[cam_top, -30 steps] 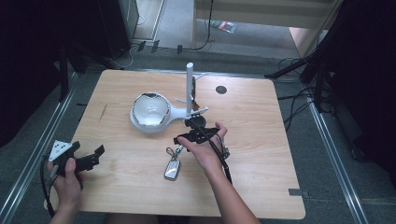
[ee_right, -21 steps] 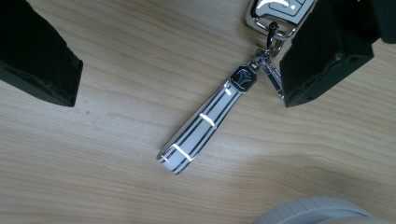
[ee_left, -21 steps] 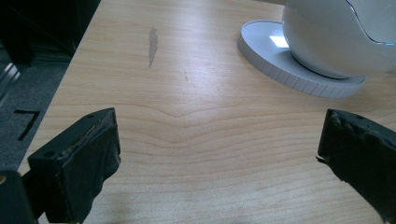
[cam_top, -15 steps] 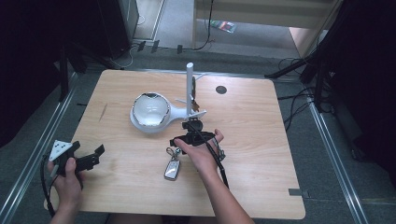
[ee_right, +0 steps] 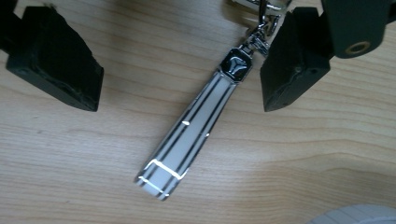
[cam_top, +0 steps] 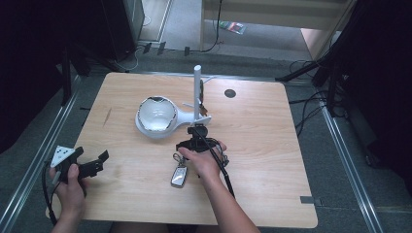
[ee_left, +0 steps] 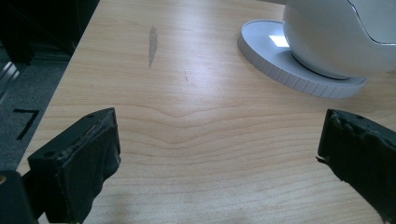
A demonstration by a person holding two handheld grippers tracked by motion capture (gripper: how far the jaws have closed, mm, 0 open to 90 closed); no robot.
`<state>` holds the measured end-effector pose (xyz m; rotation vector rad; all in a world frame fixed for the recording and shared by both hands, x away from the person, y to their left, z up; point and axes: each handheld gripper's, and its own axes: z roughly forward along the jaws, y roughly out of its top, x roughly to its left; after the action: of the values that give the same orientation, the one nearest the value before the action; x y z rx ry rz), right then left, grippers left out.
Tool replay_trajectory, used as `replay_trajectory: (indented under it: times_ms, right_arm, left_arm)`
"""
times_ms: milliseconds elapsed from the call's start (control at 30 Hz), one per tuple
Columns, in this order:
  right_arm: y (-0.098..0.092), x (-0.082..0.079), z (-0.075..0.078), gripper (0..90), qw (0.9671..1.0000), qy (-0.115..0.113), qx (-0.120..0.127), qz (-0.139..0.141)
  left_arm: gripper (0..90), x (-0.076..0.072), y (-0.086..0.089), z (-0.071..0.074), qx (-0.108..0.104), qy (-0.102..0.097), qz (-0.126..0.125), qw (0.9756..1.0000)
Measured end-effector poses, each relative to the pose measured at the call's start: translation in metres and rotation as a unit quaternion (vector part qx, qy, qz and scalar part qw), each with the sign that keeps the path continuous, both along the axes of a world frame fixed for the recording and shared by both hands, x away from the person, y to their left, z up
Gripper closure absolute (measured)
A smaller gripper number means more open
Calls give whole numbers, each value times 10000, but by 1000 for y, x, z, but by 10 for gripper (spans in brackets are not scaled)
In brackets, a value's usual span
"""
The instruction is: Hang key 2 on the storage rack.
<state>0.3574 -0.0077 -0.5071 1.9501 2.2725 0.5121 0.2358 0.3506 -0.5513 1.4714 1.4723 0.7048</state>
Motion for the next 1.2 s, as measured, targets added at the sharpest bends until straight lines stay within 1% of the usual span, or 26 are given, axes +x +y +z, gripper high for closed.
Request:
replay_trajectory:
  times_ms: [33, 100, 133, 167, 200, 233, 267, 367, 467, 533, 600, 633, 700, 800, 867, 933, 967, 1000, 1067, 1133, 1200]
  right_arm:
    - [1, 0, 0, 144, 10000, 39, 12, -15]
    - [4, 0, -1, 182, 10000, 64, 31, -32]
    - [5, 0, -2, 217, 10000, 41, 39, -40]
    - [5, 0, -2, 277, 10000, 39, 42, -68]
    - [6, 0, -3, 322, 9999, 60, 2, -162]
    - [7, 0, -3, 344, 9997, 94, -14, -245]
    - [7, 1, -4, 366, 9996, 87, -10, -262]
    - [7, 2, -5, 411, 9992, 30, -88, -379]
    - [8, 2, -4, 436, 9988, 45, -33, -485]
    - [9, 1, -4, 452, 9990, 26, -67, -437]
    - [12, 0, -4, 522, 9990, -58, -219, -378]
    - [13, -1, -5, 542, 9991, -131, -265, -289]
    - [15, -2, -5, 579, 9993, -156, -212, -269]
    - [17, -4, -5, 623, 9990, -223, -351, -133]
    - [17, -4, -5, 701, 9991, -258, -344, -64]
    - [16, -4, -5, 769, 9994, -254, -235, -46]
    - [15, -4, -6, 773, 9995, -278, -142, -1]
    - [13, -4, -6, 775, 9994, -325, -12, 100]
    - [11, -4, -7, 777, 9992, -335, 158, 155]
    - [9, -5, -8, 779, 9987, -392, 247, 211]
    - [8, -8, -8, 779, 9979, -488, 286, 313]
  left_arm:
    - [0, 0, 0, 0, 7, 4, -7, 10000]
    - [0, 0, 0, 0, -2, 0, -4, 10000]
    - [0, 0, 0, 0, -2, 1, -7, 10000]
    - [0, 0, 0, 0, -3, 3, -14, 10000]
    - [0, 0, 0, 0, -3, 3, -16, 10000]
    - [0, 0, 0, 0, 0, 7, -21, 10000]
    - [0, 0, 0, 0, -4, 4, -28, 10000]
    - [0, 0, 0, 0, -16, 1, -32, 10000]
    - [0, 0, 0, 0, -18, 4, -41, 10000]
    - [0, 0, 0, 0, -18, 3, -39, 10000]
    - [0, 0, 0, 0, -16, 4, -42, 10000]
    - [0, 0, 0, 0, -15, 6, -46, 10000]
    - [0, 0, 0, 0, -20, 7, -43, 10000]
    - [0, 0, 0, 0, -18, 10, -45, 10000]
    - [0, 0, 0, 0, -15, 13, -47, 10000]
    - [0, 0, 0, 0, -16, 14, -47, 10000]
    - [0, 0, 0, 0, -21, 13, -46, 10000]
    - [0, 0, 0, 0, -23, 18, -48, 10000]
    - [0, 0, 0, 0, -24, 22, -52, 10000]
    - [0, 1, 1, 0, -27, 27, -57, 10000]
    - [0, 1, 1, 0, -28, 27, -62, 10000]
